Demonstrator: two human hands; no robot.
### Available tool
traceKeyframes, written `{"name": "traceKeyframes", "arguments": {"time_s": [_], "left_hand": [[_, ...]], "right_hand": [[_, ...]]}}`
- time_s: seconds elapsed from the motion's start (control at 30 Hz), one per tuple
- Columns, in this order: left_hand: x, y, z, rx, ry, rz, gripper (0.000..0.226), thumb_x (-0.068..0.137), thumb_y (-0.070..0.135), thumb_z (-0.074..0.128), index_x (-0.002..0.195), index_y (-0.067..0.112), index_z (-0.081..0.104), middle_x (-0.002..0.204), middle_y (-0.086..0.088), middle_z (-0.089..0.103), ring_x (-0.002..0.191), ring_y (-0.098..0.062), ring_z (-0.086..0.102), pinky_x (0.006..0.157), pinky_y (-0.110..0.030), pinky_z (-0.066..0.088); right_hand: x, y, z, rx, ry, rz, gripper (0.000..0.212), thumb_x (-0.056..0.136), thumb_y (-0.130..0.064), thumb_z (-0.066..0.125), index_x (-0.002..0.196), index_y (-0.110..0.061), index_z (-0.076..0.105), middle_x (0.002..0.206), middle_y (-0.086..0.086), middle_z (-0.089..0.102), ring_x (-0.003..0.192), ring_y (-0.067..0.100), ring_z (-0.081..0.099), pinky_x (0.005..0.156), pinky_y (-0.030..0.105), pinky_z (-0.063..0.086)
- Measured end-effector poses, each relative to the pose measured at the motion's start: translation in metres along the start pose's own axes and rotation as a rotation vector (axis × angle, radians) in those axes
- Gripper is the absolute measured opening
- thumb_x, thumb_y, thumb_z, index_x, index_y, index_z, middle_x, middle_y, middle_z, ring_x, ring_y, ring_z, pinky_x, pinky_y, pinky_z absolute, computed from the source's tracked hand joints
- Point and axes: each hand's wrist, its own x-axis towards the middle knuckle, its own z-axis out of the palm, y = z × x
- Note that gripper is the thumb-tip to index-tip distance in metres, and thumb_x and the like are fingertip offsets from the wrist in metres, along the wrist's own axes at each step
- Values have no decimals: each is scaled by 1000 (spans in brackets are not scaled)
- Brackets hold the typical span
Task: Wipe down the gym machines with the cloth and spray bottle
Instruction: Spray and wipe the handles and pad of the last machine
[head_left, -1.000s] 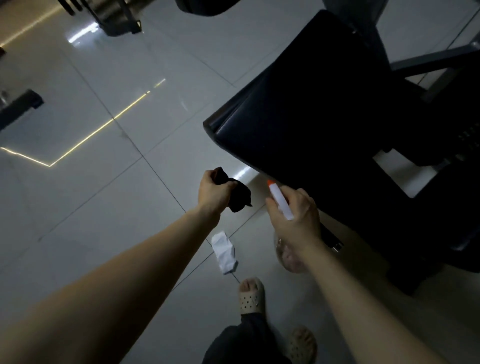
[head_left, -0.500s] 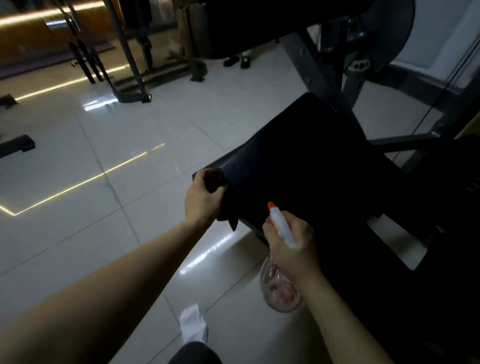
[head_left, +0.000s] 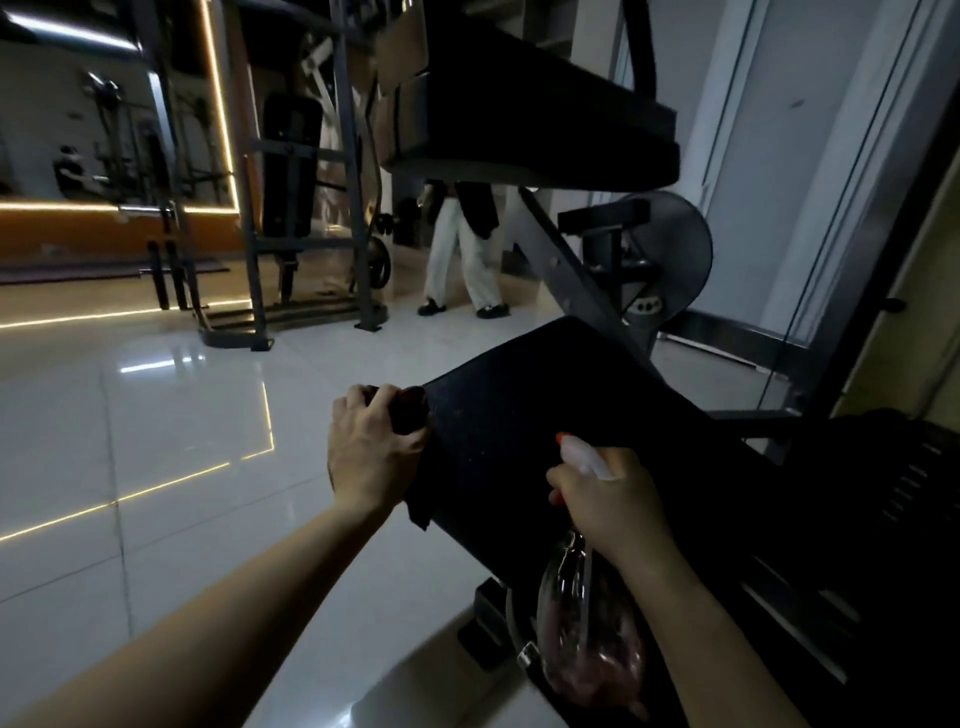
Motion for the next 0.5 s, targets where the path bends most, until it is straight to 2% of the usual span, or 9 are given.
{"name": "traceKeyframes", "arguments": {"time_s": [0.07, 0.13, 0.2, 0.27, 0.33, 0.37, 0.43, 0.5], "left_hand": [[1, 2, 0, 29, 3, -17, 33, 82, 40, 71, 108, 22, 64, 109, -6, 52, 108, -27, 44, 86, -41, 45], [2, 5, -2, 52, -10, -20, 32, 81, 40, 70, 106, 20, 64, 109, -8, 53, 107, -29, 45, 87, -41, 44], [4, 8, -4, 61, -34, -28, 33, 83, 41, 68, 107, 19, 63, 110, -9, 53, 108, -30, 45, 87, -42, 44], [3, 10, -6, 63, -44, -30, 35, 85, 44, 66, 109, 19, 62, 111, -9, 52, 109, -29, 44, 88, -43, 45], [1, 9, -5, 57, -45, -23, 37, 86, 46, 64, 112, 20, 61, 113, -9, 51, 110, -29, 44, 89, -44, 45], [0, 9, -5, 51, -42, -24, 37, 86, 46, 64, 113, 20, 60, 114, -9, 51, 111, -29, 44, 90, -44, 45], [0, 10, -5, 50, -41, -33, 37, 88, 45, 64, 113, 19, 59, 116, -9, 51, 112, -29, 43, 91, -45, 45], [-2, 11, -6, 51, -44, -37, 38, 89, 47, 63, 115, 19, 58, 117, -10, 50, 113, -30, 43, 91, -45, 45]], "right_hand": [[3, -1, -7, 71, 22, 47, 21, 79, -38, 65, 92, -23, 70, 80, 2, 72, 73, 18, 69, 74, 37, 58], [5, -7, -15, 92, 41, 41, 23, 82, -37, 64, 97, -21, 72, 78, 3, 72, 73, 18, 70, 72, 35, 58], [6, -13, -23, 115, 50, 7, 27, 87, -35, 63, 112, -30, 72, 80, -5, 71, 76, 13, 70, 70, 29, 55], [4, -14, -23, 120, 44, -27, 31, 90, -33, 62, 119, -28, 69, 81, -2, 71, 81, 18, 69, 76, 33, 55], [-4, -13, -19, 122, 40, -62, 26, 91, -31, 63, 107, -12, 67, 78, 11, 70, 80, 28, 68, 81, 42, 55], [-10, -14, -15, 140, 30, -85, 26, 90, -31, 65, 100, -7, 66, 77, 13, 69, 79, 29, 68, 82, 43, 55], [-21, -13, -5, 172, 14, -123, 23, 87, -33, 69, 84, -10, 68, 68, 7, 67, 70, 25, 67, 75, 40, 55], [-34, -14, 7, 140, -23, -160, 31, 86, -34, 70, 60, -21, 60, 51, -4, 54, 52, 17, 55, 58, 32, 48]]}}
